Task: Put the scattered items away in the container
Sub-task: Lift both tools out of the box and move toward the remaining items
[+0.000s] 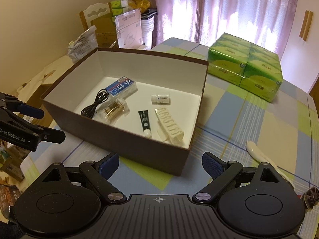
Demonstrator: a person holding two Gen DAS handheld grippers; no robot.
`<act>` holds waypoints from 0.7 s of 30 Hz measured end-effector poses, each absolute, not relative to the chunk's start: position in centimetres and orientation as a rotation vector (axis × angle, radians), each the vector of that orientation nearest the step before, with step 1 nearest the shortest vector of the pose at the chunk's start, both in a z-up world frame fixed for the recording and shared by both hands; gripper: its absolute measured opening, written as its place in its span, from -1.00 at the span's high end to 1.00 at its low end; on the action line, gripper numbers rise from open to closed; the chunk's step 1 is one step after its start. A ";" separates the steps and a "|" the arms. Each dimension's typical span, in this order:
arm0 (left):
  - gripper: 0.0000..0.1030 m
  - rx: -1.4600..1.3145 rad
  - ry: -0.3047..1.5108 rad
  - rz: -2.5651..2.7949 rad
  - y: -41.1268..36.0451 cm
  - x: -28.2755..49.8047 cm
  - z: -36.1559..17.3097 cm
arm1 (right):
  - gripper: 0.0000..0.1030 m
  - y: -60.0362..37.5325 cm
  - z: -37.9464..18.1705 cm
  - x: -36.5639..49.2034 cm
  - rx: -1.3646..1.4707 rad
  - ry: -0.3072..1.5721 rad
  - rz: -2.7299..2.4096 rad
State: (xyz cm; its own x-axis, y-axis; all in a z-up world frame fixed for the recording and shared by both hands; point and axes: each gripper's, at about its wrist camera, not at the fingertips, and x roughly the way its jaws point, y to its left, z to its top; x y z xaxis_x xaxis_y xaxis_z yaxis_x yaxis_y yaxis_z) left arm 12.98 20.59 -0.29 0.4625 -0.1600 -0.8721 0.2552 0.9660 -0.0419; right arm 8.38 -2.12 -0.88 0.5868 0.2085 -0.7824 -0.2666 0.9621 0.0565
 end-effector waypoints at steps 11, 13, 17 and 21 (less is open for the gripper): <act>-0.72 0.108 1.061 -0.243 18.4 10.6 -0.1 | -0.85 -4.2 -0.8 6.1 -0.055 0.900 0.289; -0.72 0.110 1.060 -0.242 17.9 10.2 0.0 | -0.85 -4.6 -0.7 5.6 -0.053 0.898 0.289; -0.72 0.112 1.058 -0.249 17.0 9.4 0.2 | -0.85 -5.6 -0.5 4.7 -0.047 0.895 0.285; -0.72 0.115 1.054 -0.258 15.8 8.5 0.2 | -0.85 -6.8 -0.4 3.5 -0.038 0.896 0.273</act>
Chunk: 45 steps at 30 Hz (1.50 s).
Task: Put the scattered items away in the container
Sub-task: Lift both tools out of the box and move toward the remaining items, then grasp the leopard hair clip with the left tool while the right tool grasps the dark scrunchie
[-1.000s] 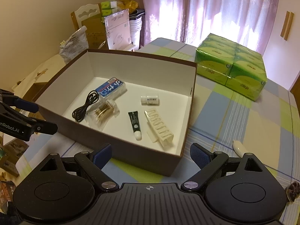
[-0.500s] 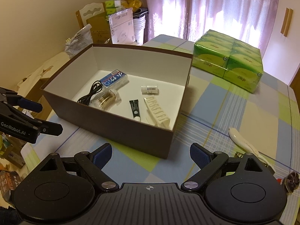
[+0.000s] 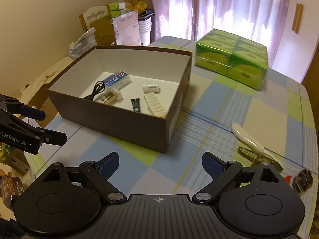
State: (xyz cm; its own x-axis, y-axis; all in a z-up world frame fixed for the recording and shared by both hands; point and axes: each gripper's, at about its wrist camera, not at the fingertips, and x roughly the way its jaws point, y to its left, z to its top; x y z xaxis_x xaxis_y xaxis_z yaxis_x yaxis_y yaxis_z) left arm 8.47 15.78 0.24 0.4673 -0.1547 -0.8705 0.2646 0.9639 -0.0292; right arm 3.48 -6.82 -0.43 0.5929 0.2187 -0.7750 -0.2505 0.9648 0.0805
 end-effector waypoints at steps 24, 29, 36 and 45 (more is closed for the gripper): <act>-0.73 0.192 1.051 -0.504 1.0 6.2 -1.4 | -0.85 -21.2 -1.5 -4.0 0.112 0.951 -0.019; -0.72 0.218 1.030 -0.587 -3.0 6.4 -2.0 | -0.85 -24.5 -2.3 -4.5 0.173 0.938 -0.087; -0.71 0.264 0.996 -0.672 -7.5 7.9 -3.8 | -0.85 -28.2 -3.8 -4.4 0.259 0.916 -0.130; -0.70 0.346 0.949 -0.784 -12.4 10.7 -6.0 | -0.85 -31.9 -5.9 -2.1 0.297 0.922 -0.155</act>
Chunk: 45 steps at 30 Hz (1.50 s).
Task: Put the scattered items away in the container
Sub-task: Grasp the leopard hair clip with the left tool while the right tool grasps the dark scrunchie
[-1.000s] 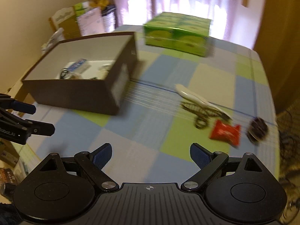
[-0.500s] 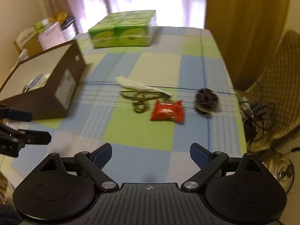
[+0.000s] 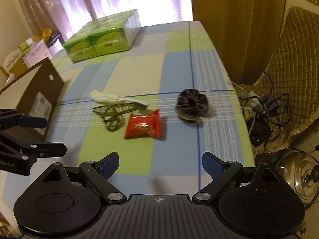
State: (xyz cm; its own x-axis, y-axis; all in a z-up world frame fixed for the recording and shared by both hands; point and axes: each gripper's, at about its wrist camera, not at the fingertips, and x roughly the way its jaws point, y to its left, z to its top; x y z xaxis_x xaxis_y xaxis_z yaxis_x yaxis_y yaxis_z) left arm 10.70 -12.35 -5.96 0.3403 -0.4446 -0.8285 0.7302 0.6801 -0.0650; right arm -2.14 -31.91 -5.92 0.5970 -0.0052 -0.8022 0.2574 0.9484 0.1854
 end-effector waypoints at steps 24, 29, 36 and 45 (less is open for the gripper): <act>-0.29 0.767 0.821 -1.065 -21.1 16.6 -13.1 | -0.85 -38.9 -8.9 1.2 0.375 0.974 -0.224; 0.08 0.744 0.856 -1.062 -20.5 16.7 -13.2 | -0.85 -39.2 -8.9 2.2 0.373 0.945 -0.200; 0.72 0.685 0.971 -0.942 -17.7 16.8 -13.0 | -0.85 -39.0 -9.6 4.7 0.298 0.926 -0.155; 0.11 0.465 1.032 -0.861 -14.5 16.5 -11.6 | -0.65 -38.3 -11.4 7.3 0.178 0.922 -0.125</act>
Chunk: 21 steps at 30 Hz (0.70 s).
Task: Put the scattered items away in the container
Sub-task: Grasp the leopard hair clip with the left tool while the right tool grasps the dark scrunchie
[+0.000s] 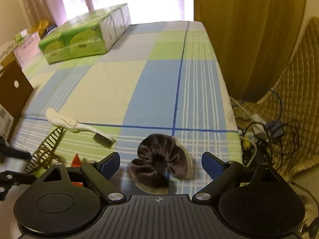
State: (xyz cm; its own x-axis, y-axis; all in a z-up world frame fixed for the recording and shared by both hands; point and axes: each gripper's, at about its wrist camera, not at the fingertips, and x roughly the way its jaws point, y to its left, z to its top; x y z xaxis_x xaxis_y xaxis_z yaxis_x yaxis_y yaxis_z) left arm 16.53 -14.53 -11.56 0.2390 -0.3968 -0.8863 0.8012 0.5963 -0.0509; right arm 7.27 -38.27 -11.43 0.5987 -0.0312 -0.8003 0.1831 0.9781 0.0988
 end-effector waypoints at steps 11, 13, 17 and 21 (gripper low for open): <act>-0.07 0.407 1.017 -0.842 -17.6 18.0 -12.4 | 0.15 -39.7 -10.9 5.2 0.228 0.933 -0.163; 0.14 0.403 1.048 -0.824 -17.8 18.3 -12.9 | 0.15 -39.9 -10.6 4.3 0.245 0.933 -0.176; 0.30 0.387 1.045 -0.813 -17.3 18.2 -12.8 | 0.15 -39.8 -10.0 2.6 0.269 0.940 -0.187; 0.31 0.372 1.058 -0.807 -16.6 17.8 -12.7 | 0.15 -38.6 -9.3 1.5 0.272 0.947 -0.152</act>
State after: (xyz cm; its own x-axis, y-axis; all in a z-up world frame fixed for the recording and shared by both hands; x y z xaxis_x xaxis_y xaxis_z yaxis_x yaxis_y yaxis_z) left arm 17.82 -16.62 -12.69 0.2467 -0.4061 -0.8799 0.7412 0.6640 -0.0987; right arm 1.53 -38.63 -9.31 0.5768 -0.0099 -0.8169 0.2465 0.9554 0.1625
